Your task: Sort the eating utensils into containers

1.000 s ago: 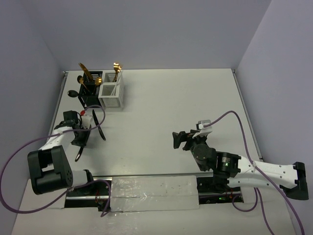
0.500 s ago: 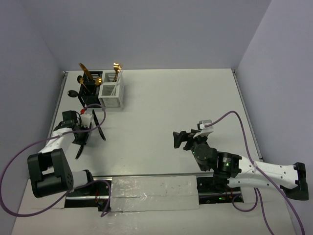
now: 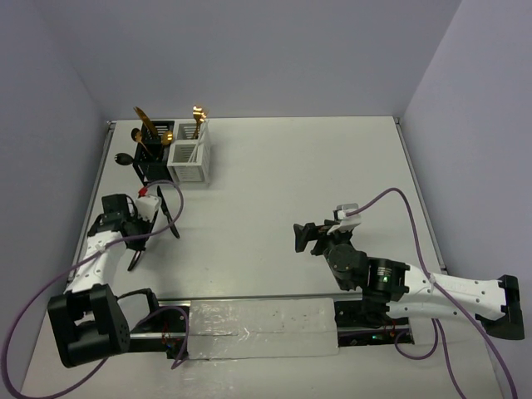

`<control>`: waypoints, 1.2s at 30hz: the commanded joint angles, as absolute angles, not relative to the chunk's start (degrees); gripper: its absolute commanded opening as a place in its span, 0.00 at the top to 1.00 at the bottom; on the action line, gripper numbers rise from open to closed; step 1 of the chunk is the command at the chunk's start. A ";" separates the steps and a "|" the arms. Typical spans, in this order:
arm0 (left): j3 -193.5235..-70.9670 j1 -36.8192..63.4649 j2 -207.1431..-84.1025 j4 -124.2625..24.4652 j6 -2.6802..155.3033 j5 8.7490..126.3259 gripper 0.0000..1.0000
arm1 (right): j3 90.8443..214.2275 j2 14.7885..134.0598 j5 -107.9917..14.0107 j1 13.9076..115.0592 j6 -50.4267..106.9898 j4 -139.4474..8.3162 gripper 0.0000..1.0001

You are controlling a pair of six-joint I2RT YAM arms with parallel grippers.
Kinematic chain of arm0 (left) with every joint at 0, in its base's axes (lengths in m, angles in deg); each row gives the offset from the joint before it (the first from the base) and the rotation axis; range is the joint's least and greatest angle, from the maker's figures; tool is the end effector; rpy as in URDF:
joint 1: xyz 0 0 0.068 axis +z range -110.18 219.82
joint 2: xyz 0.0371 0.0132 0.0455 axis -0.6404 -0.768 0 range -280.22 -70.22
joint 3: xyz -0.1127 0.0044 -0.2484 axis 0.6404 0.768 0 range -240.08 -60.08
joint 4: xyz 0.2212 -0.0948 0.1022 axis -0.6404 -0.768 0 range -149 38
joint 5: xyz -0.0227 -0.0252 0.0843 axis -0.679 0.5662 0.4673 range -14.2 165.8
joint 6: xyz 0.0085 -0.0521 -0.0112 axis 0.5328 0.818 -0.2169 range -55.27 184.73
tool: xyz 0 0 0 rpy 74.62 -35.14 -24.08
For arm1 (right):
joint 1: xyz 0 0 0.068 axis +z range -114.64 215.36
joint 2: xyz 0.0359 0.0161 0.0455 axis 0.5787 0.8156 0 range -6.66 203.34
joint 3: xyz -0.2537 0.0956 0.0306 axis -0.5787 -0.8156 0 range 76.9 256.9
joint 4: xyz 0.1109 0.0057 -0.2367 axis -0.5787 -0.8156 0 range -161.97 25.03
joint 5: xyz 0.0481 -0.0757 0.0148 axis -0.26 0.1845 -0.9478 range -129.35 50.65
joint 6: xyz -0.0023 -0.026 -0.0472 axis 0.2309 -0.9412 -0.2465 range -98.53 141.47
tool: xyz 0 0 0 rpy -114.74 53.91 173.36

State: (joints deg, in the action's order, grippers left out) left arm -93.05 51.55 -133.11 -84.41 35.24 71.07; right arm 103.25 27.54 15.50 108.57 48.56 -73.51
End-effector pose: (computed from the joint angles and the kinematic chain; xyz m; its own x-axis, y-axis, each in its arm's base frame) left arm 0.1895 0.0364 0.1814 -0.8361 0.3275 -0.4401 0.2832 0.9448 0.1650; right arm 0.0692 0.1286 0.2612 -0.2204 0.1772 -0.9592 -0.2520 0.9396 0.2315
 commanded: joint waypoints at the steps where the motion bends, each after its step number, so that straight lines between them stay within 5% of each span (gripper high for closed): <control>1: -93.82 51.78 -129.29 -86.10 32.56 67.45 1.00 | 105.55 26.74 17.60 108.31 47.84 -71.47 0.02; 21: -109.63 51.78 -123.12 -85.76 43.19 55.15 1.00 | 106.61 28.77 16.81 108.13 49.68 -71.56 0.02; 36: -127.75 50.55 -138.23 -54.57 64.19 54.87 1.00 | 109.51 32.28 17.95 108.13 51.08 -72.00 0.02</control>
